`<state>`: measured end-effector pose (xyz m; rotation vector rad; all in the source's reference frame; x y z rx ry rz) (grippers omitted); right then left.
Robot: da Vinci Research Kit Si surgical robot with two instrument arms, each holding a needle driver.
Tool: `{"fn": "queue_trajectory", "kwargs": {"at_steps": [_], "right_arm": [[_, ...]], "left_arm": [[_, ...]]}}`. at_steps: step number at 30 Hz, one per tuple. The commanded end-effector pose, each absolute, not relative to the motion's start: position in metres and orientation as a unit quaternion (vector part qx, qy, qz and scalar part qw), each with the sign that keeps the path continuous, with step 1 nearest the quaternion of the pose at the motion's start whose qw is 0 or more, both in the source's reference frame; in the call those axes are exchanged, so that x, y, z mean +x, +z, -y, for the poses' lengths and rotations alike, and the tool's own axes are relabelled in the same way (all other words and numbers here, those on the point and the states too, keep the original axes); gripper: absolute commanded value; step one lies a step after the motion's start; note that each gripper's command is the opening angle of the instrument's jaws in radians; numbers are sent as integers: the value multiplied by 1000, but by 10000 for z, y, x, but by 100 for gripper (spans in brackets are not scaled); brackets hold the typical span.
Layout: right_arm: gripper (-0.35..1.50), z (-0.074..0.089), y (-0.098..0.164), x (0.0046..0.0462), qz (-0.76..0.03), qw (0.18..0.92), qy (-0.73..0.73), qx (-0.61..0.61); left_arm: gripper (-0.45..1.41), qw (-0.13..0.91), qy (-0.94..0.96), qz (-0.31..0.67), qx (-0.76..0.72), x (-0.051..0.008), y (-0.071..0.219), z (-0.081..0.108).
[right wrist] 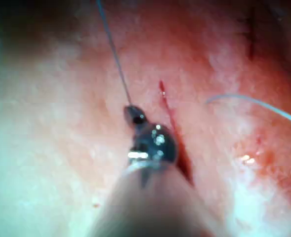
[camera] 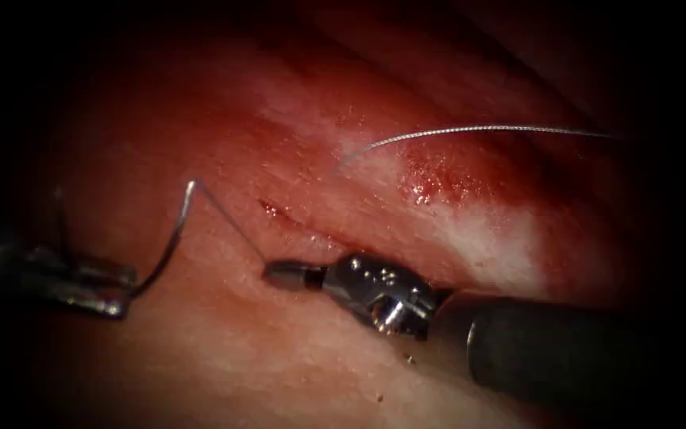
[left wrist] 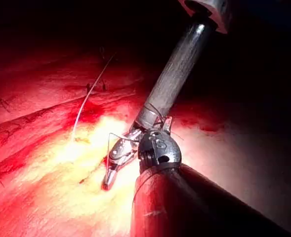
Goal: Wound Closure
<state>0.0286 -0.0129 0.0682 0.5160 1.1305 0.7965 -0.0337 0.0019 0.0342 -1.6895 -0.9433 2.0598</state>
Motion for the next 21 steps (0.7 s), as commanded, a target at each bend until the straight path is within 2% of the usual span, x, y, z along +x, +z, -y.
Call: {"fn": "queue_trajectory", "kwargs": {"at_steps": [1,21], "right_arm": [[-35,133,681,295,-518,740,360,234],[-35,137,536,317,-524,725,362,263]], "left_arm": [[-45,157,720,328,-591,-341,347,-16],[-45,183,746,271,-581,-325,408,-43]]}}
